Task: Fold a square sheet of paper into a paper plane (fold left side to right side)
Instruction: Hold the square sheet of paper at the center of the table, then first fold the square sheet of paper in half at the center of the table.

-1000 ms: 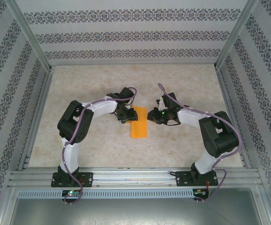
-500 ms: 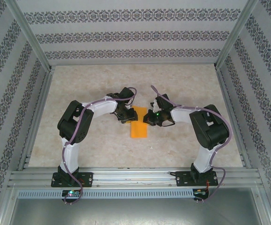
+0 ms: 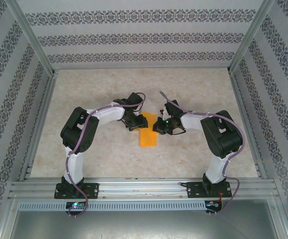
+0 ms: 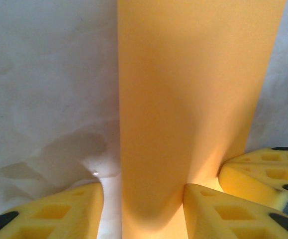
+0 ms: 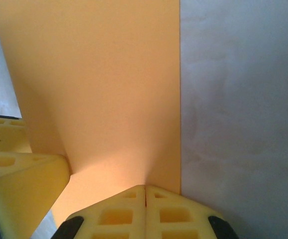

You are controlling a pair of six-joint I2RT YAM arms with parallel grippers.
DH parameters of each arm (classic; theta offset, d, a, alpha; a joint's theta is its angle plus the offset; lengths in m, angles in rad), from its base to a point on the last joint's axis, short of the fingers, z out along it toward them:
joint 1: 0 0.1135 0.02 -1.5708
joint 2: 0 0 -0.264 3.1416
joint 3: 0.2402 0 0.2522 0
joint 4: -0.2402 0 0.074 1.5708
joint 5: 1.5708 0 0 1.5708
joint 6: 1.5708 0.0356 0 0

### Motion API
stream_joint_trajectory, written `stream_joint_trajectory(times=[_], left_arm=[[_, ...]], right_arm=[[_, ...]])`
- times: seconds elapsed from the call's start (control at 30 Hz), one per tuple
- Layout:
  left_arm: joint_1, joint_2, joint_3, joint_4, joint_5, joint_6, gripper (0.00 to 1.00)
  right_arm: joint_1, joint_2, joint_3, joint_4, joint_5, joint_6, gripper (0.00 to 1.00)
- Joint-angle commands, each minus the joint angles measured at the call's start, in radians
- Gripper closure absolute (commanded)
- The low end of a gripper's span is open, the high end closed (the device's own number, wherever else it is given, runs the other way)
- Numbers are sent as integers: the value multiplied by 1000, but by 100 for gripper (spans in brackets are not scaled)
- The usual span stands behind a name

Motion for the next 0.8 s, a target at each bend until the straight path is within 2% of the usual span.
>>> stream_joint_trajectory(times=[0.0, 0.23, 0.4, 0.57, 0.77], left_arm=[[-5, -68, -17, -12, -20, 13, 48], [12, -180, -15, -11, -38, 57, 46], [13, -200, -58, 105, 90, 65, 63], [11, -139, -90, 220, 248, 33, 76], [11, -79, -104, 247, 273, 45, 82]], right_arm=[[7, 45, -3, -99, 72, -21, 100], [11, 52, 0, -115, 87, -24, 100], [11, 56, 2, -125, 95, -26, 100], [14, 62, 8, -135, 102, -30, 100], [16, 68, 14, -153, 111, -35, 100]])
